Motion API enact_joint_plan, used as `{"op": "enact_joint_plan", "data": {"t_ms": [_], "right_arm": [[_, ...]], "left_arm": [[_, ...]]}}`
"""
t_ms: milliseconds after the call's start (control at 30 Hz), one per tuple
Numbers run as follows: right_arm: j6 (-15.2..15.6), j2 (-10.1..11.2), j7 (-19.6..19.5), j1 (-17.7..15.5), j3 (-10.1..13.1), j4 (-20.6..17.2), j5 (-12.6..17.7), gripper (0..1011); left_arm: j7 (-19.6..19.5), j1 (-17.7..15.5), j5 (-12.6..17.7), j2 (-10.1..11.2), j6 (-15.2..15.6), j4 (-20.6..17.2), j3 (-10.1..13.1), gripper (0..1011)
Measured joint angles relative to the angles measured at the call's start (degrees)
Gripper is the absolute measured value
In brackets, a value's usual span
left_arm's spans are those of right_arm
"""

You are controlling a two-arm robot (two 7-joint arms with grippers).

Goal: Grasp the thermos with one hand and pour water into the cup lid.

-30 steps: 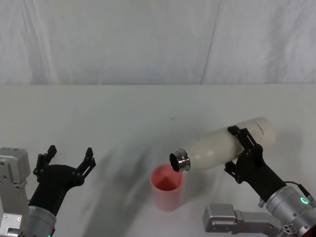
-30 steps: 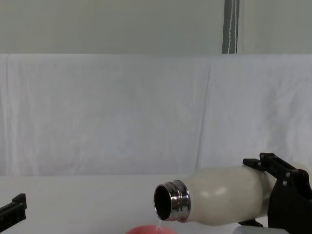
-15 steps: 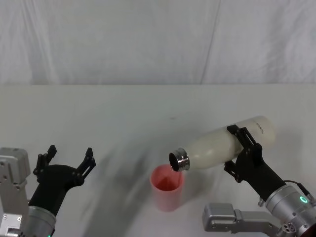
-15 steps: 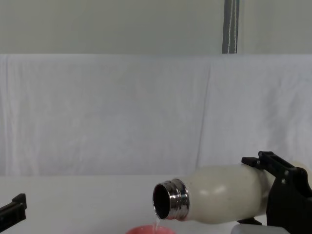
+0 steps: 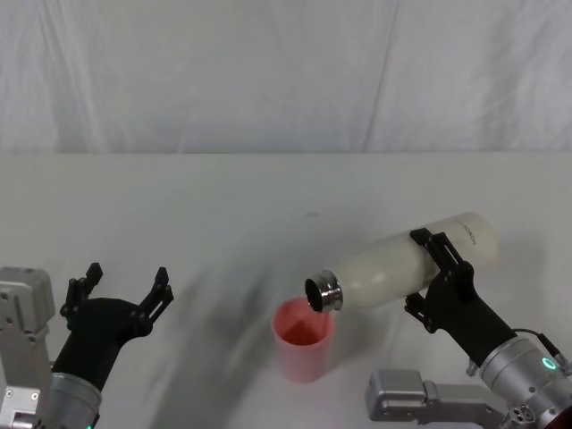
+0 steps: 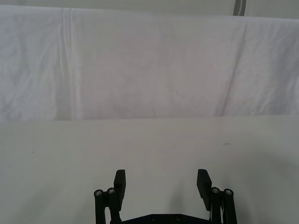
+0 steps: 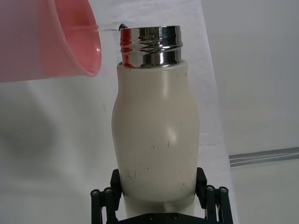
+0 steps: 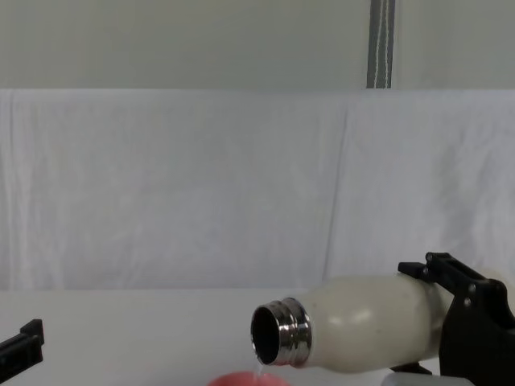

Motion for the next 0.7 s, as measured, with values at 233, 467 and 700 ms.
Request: {"op": "enact_joint_plan", "data": {"t_ms": [233,467,700], "right_arm": [[-0.5,-0.3,0.4,-0.4,0.4,-0.2,1.7,952],[-2.1,-0.9,1.6,-1.0,1.8,-0.9,5.9,952],[-4.5,-2.3,4.3,-2.0,4.5,-1.6,14.1,952]], "left_arm": [[0.0,0.0,0.0,0.0,0.0,0.0,0.0,1001],[0.0,0.0,0.0,0.0,0.0,0.0,0.0,1001],[0.0,0.0,0.0,0.0,0.0,0.0,0.0,1001]]}}
